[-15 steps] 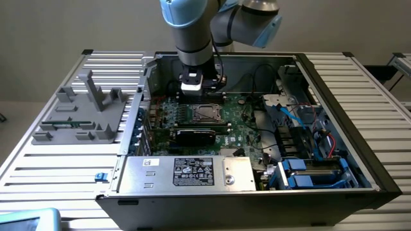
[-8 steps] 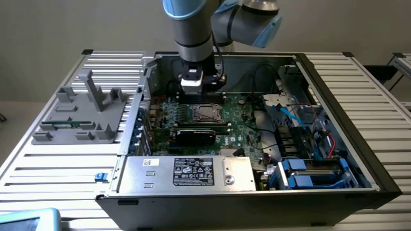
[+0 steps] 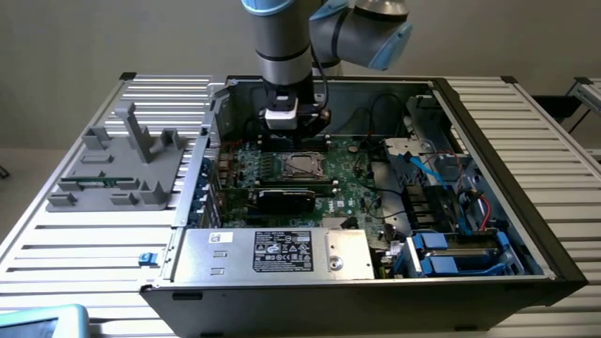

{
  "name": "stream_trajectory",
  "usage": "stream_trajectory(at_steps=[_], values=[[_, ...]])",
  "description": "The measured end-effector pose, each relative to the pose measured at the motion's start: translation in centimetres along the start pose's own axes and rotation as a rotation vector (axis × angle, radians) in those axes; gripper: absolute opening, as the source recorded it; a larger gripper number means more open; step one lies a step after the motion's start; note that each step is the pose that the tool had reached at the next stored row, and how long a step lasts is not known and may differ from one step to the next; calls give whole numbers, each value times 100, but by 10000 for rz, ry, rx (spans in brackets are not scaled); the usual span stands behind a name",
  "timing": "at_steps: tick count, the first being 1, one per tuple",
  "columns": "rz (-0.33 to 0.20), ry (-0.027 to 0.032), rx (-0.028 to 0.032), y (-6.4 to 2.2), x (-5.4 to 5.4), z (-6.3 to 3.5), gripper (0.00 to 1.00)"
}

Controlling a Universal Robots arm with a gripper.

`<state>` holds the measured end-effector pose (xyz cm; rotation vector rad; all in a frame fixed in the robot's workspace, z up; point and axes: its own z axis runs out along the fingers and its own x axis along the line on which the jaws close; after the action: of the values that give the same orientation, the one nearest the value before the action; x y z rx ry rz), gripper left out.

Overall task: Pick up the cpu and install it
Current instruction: 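Install the first cpu locking lever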

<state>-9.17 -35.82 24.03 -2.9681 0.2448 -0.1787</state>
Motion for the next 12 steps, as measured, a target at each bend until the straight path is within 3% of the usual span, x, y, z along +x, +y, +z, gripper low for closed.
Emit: stream_trajectory(at_steps=[2, 6, 12], values=[[-86, -18, -161, -9, 0, -18, 12], [-211, -53, -336, -36, 8, -101, 12], [-481, -75, -789, -62, 12, -172, 12]])
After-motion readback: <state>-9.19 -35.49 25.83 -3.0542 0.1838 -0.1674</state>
